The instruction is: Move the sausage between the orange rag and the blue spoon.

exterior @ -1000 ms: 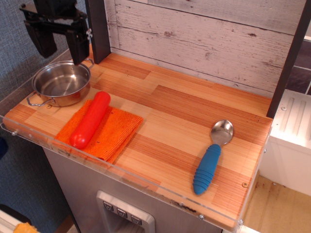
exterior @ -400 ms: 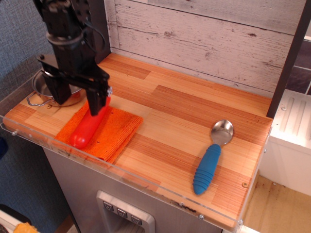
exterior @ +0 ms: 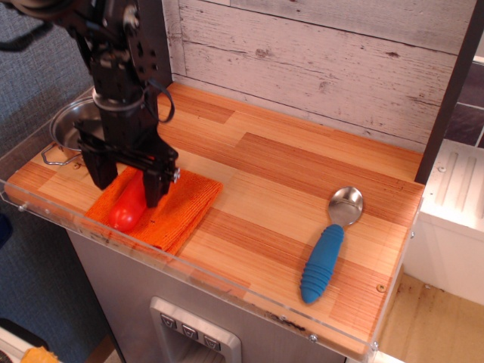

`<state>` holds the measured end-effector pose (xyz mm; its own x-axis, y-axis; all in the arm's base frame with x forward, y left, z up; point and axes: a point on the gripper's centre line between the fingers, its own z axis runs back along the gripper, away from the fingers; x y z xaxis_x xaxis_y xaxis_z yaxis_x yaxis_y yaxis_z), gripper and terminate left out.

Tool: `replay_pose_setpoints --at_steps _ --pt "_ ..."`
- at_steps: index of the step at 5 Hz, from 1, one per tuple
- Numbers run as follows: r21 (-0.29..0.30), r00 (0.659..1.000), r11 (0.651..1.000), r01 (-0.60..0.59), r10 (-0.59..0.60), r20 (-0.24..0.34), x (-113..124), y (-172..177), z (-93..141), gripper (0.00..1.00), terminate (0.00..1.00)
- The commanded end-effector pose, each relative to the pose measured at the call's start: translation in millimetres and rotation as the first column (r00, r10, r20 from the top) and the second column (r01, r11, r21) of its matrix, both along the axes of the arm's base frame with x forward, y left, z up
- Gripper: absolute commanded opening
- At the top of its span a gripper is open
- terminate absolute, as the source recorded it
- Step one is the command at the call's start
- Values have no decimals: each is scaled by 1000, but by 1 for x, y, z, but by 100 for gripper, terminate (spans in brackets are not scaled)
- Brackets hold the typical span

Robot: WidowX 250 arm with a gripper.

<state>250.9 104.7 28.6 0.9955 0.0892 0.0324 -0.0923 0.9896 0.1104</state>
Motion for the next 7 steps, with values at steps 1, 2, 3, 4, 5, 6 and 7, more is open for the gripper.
replay_pose_setpoints --at_steps 1,2,3,4,5,6,7 --pt "10 999 999 49 -49 22 7 1 2 0 0" --pt "11 997 998 69 -69 39 9 -2 9 0 0" --pt "7 995 997 73 -73 64 10 -6 18 0 0" --pt "-25 986 995 102 -97 138 12 -30 43 0 0" --pt "-51 973 980 191 -182 141 17 -67 50 0 0" --pt "-82 976 975 205 -198 87 17 -89 39 0 0" --pt "-121 980 973 198 -194 46 13 -107 25 0 0"
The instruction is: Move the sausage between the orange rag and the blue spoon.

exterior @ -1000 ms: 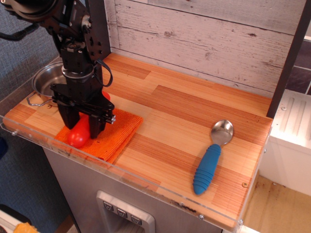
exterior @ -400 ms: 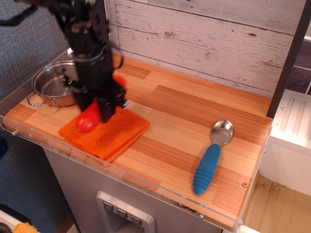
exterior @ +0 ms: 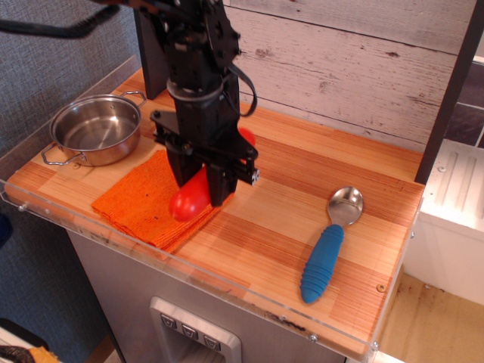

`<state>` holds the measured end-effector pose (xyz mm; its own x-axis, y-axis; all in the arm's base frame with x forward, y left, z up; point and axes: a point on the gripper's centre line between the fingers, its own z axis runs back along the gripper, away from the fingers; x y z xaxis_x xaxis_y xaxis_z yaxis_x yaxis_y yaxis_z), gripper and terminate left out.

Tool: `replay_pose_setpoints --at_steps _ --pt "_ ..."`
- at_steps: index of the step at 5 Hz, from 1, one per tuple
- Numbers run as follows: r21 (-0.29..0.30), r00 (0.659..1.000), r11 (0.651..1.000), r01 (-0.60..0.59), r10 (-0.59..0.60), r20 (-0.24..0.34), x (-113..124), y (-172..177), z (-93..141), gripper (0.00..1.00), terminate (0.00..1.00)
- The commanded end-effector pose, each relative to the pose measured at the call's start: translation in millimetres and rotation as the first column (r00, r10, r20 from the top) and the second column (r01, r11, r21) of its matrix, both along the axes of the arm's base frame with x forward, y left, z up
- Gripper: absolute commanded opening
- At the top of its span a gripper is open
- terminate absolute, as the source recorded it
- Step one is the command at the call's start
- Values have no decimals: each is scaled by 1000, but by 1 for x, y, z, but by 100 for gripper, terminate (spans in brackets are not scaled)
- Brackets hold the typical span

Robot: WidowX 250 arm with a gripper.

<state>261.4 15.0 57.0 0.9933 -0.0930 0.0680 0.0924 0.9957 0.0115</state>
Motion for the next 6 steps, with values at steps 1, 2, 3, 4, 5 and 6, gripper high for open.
replay_pose_setpoints --at_steps 1,2,3,4,5,6 --pt "-13 999 1000 27 -27 -17 3 -31 -20 0 0" --pt "2 999 999 37 -37 1 7 -41 -31 0 0" --pt "29 998 998 52 -53 24 7 -51 -40 0 0" --pt "53 997 997 63 -65 34 3 -57 -42 100 0" --pt "54 995 997 64 -68 77 1 -60 -33 100 0" --pt "34 993 999 42 -46 108 1 -56 -20 100 0"
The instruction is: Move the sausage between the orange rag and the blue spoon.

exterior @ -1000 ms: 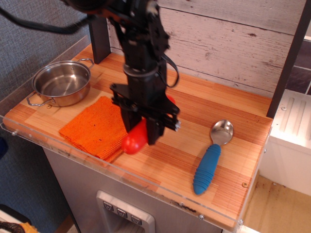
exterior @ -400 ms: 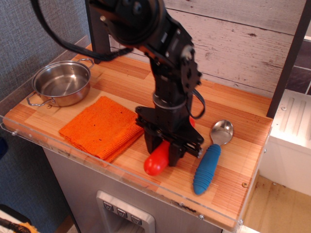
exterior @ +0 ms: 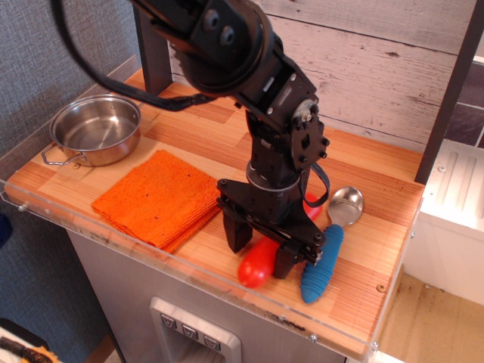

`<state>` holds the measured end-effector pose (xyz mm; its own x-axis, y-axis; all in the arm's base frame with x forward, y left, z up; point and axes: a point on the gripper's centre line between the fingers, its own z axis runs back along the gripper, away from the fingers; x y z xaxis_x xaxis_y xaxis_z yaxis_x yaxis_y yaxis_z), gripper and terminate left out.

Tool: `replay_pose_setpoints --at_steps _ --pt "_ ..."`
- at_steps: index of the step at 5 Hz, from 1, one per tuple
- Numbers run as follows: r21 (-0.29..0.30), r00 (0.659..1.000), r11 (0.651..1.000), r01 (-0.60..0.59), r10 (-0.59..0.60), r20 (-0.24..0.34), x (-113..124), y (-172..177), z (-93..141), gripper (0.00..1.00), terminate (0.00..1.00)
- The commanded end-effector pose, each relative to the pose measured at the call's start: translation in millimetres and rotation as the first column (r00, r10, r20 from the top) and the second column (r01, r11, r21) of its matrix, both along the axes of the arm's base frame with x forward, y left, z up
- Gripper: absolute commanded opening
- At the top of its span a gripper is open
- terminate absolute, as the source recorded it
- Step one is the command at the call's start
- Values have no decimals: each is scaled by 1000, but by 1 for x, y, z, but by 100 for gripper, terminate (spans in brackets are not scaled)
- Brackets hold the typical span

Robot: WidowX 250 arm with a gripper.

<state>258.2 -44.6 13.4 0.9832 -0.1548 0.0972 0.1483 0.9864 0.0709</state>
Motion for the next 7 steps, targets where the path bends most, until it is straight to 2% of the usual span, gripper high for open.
replay_pose_setpoints --at_steps 1,2,3,4,5,6,7 --pt "-65 993 998 -20 27 114 7 17 51 100 0" --pt "-83 990 996 -25 36 134 5 36 81 100 0" --pt "-101 989 994 -48 61 131 4 55 95 100 0" --pt "-100 994 994 -33 43 100 6 63 94 100 0" --pt "-57 997 997 -43 47 68 4 70 89 100 0" --pt "35 998 997 -62 61 30 2 75 90 100 0" --pt "35 998 997 -62 61 30 2 75 90 100 0"
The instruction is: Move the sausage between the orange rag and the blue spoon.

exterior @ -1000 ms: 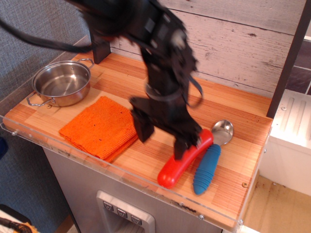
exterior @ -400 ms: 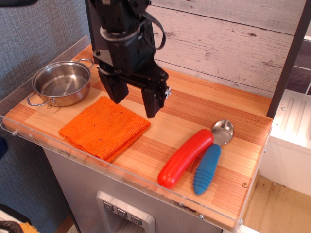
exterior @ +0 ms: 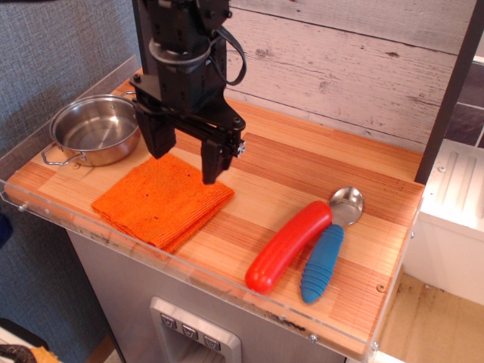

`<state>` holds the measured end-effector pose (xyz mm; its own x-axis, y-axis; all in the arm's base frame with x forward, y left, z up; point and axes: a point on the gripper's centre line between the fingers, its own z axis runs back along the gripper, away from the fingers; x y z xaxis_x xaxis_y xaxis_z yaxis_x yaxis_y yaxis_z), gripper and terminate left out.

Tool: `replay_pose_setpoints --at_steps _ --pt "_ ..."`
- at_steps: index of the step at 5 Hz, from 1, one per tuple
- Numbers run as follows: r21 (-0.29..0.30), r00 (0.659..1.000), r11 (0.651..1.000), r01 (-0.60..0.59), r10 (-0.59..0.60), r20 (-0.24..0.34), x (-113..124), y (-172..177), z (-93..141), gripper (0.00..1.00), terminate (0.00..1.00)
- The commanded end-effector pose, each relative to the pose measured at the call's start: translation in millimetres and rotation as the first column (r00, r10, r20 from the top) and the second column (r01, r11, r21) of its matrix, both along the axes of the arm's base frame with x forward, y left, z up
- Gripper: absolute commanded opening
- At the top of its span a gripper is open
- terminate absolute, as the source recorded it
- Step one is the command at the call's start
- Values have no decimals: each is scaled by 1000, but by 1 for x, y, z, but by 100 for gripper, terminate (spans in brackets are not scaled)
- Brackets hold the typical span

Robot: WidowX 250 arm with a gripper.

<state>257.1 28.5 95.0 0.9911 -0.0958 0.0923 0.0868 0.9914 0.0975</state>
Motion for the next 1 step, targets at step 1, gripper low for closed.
replay_pose_setpoints --at_steps 1 --pt "10 1000 1000 1 -1 31 4 2 8 100 100"
